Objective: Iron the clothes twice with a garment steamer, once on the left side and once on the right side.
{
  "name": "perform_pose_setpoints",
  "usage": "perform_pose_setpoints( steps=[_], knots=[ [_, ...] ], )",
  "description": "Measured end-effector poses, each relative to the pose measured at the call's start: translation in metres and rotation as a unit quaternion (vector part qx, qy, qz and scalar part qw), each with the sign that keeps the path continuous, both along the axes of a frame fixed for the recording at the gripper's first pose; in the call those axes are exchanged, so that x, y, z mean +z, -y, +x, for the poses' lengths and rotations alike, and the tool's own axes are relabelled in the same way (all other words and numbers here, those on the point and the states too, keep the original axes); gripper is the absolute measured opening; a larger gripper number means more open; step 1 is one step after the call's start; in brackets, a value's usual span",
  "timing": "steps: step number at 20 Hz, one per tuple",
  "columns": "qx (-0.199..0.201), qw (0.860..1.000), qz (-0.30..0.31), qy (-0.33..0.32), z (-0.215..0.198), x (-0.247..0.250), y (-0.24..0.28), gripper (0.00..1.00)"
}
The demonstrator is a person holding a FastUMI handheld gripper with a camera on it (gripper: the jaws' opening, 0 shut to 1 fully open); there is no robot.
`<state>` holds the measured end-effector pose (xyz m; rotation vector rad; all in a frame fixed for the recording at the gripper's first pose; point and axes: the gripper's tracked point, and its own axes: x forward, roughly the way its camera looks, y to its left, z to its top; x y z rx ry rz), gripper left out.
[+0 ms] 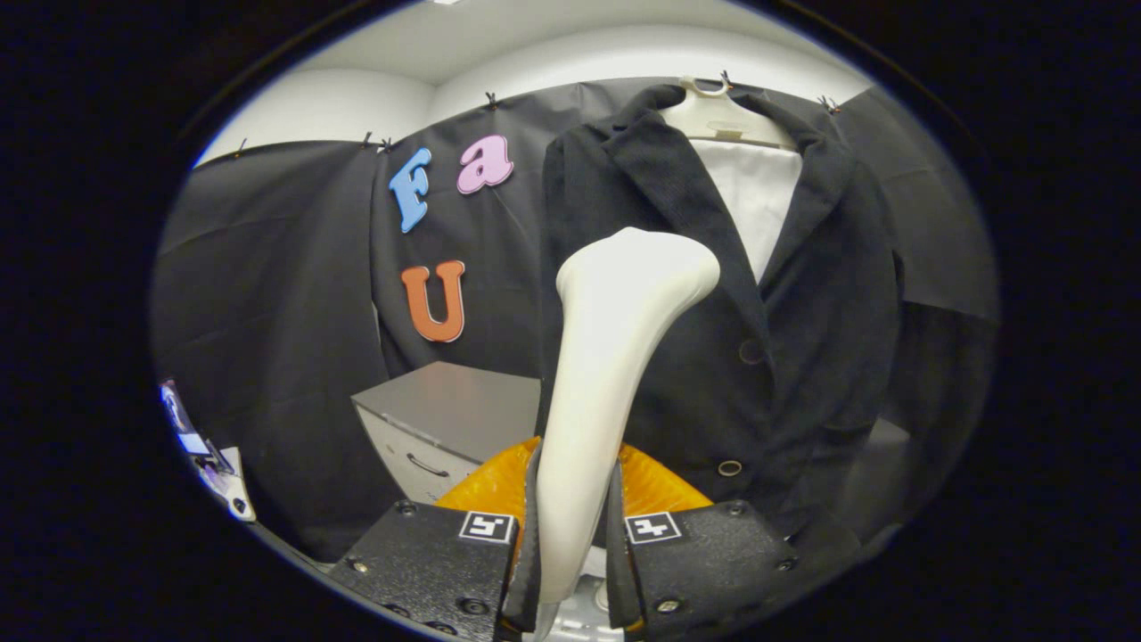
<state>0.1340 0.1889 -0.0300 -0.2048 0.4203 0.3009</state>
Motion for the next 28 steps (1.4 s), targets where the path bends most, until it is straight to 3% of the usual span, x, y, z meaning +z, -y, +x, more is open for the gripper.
perform_pose_setpoints(
  steps=[14,28],
  knots=[
    [-0.022,0.995,-0.040,-0.093,-0.055,-0.118,0.058,0.32],
    [-0.059,0.977,-0.062,-0.197,-0.102,-0.245,0.113,0.32]
  ],
)
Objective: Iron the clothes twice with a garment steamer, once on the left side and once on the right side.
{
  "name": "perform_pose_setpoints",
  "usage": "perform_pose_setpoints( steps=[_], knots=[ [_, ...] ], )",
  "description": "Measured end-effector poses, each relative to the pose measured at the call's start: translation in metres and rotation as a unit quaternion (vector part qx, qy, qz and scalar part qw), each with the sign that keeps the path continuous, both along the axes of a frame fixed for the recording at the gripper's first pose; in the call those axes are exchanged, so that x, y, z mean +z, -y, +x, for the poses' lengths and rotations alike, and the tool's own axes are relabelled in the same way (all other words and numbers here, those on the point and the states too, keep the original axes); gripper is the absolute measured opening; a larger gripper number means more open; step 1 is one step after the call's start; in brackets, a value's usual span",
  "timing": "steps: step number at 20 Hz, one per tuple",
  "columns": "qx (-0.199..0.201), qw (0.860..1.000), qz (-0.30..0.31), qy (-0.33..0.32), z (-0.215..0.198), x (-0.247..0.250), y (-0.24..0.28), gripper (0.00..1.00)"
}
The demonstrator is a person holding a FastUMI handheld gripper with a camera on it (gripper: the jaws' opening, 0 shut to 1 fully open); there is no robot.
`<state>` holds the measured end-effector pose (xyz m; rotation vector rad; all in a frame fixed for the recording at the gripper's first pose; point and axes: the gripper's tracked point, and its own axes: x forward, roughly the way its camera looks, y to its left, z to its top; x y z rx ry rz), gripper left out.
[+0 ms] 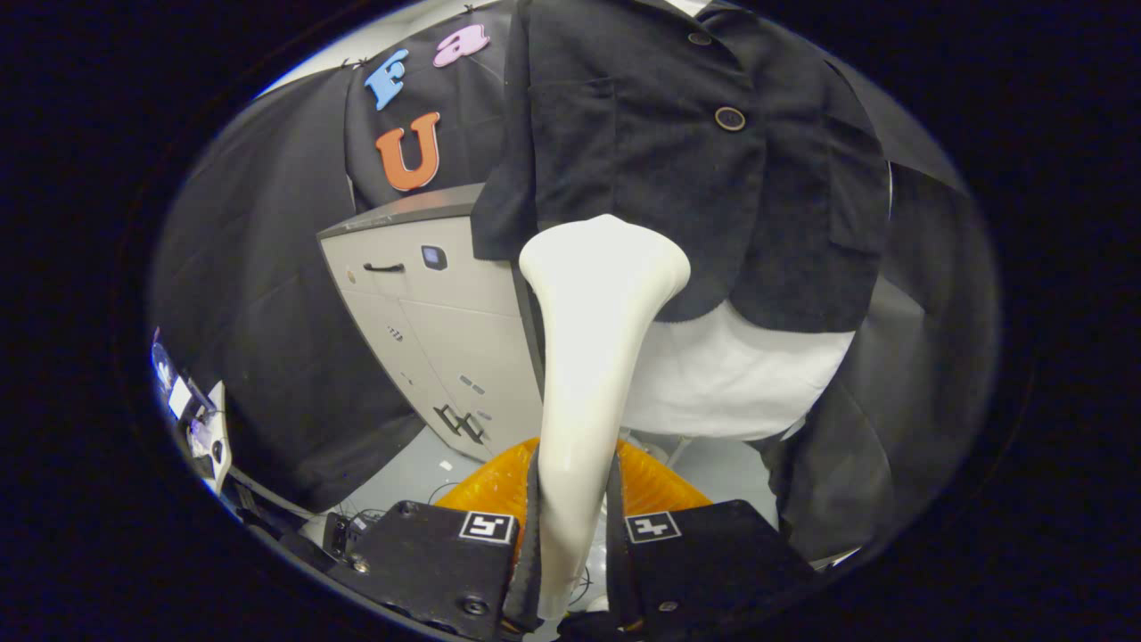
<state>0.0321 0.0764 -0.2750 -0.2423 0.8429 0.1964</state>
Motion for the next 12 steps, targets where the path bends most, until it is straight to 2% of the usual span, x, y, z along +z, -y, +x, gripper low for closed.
perform_pose_setpoints(
  steps=[2,4,8,12],
  knots=[
    [-0.005,1.000,0.002,-0.006,-0.004,-0.003,0.004,0.32],
    [-0.012,1.000,0.018,0.016,-0.005,0.021,0.003,0.32],
    [-0.006,0.994,0.048,0.098,0.002,0.116,0.003,0.32],
    [0.003,0.982,0.056,0.178,0.021,0.207,0.011,0.32]
  ],
)
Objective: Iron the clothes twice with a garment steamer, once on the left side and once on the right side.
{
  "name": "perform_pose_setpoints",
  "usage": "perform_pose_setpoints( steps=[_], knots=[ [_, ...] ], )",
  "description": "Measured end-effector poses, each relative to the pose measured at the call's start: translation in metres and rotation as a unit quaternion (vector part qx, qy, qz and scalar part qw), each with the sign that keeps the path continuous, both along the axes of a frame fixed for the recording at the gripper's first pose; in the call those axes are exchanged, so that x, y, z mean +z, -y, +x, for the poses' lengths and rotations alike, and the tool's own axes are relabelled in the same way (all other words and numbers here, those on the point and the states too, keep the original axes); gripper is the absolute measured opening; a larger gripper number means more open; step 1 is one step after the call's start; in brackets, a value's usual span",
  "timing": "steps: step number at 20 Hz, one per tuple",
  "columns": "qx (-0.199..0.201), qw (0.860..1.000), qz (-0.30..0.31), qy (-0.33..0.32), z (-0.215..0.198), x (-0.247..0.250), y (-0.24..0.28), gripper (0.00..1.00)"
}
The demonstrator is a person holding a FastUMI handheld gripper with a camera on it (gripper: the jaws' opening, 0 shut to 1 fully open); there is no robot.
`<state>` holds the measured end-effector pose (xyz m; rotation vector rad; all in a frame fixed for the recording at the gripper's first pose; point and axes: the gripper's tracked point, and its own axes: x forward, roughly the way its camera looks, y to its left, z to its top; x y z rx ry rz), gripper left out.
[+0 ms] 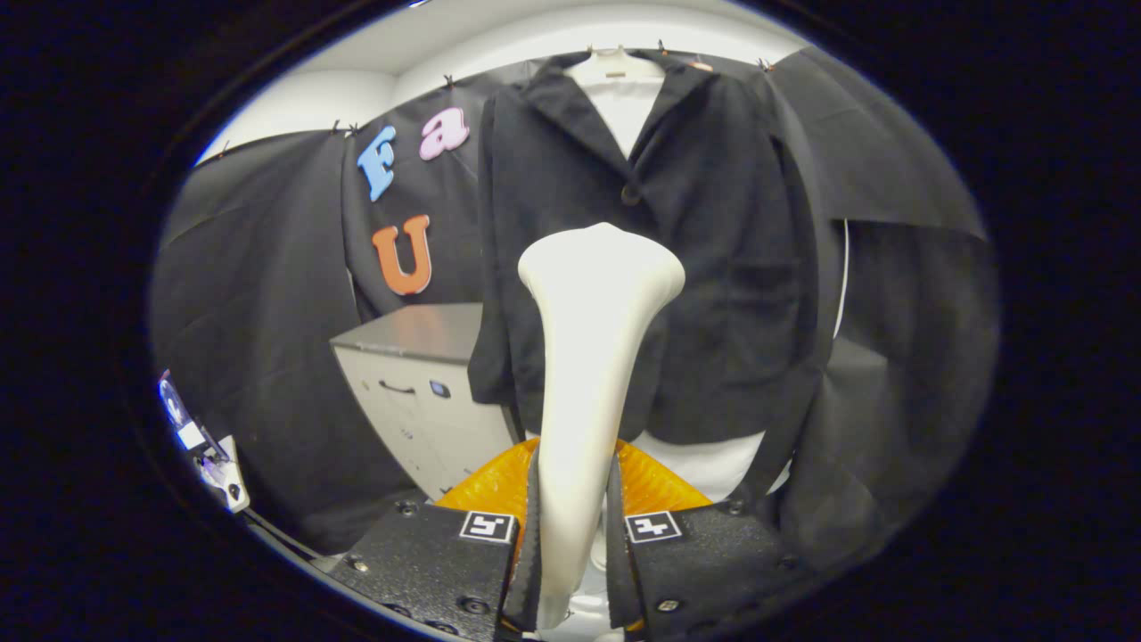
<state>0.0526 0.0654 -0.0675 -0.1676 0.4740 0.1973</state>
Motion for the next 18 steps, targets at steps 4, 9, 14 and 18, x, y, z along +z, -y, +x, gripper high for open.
perform_pose_setpoints(
  steps=[4,9,14,18],
  knots=[
    [-0.009,0.997,-0.004,0.082,0.019,0.081,0.021,0.32],
    [-0.025,0.988,-0.003,0.154,0.053,0.151,0.045,0.32],
    [-0.035,0.978,-0.009,0.206,0.098,0.211,0.059,0.32],
    [-0.038,0.972,-0.014,0.233,0.125,0.234,0.060,0.32]
  ],
)
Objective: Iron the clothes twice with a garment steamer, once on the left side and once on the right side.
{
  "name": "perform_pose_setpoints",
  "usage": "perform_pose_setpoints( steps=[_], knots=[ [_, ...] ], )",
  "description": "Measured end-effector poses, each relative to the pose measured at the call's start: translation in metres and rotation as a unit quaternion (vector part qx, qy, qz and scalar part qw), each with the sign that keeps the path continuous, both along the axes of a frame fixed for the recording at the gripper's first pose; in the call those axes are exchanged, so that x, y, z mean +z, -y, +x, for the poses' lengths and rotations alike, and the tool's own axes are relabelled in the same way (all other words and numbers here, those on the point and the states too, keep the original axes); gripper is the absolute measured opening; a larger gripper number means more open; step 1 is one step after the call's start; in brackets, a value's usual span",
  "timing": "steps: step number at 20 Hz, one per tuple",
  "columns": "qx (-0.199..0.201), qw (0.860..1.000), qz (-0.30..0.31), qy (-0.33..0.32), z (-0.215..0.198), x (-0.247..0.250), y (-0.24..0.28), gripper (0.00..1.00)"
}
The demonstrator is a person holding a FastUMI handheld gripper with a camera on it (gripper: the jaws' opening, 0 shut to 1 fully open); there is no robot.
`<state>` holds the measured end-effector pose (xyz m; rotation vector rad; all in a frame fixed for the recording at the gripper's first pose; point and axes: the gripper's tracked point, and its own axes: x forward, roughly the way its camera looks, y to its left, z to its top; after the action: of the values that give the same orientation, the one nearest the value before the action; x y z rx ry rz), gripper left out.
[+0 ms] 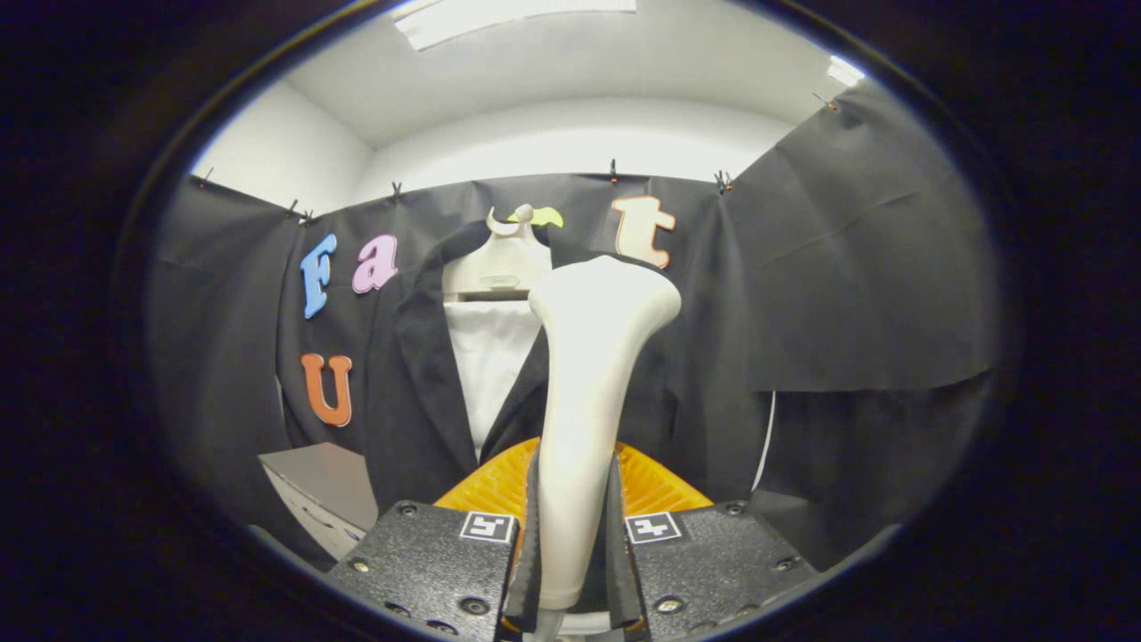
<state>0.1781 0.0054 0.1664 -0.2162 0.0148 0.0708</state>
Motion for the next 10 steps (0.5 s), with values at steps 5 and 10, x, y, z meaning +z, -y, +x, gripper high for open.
perform_pose_setpoints(
  steps=[5,10],
  knots=[
    [-0.006,1.000,0.011,0.007,0.024,0.004,0.005,0.32],
    [-0.014,1.000,0.016,-0.016,0.032,-0.014,0.016,0.32]
  ],
)
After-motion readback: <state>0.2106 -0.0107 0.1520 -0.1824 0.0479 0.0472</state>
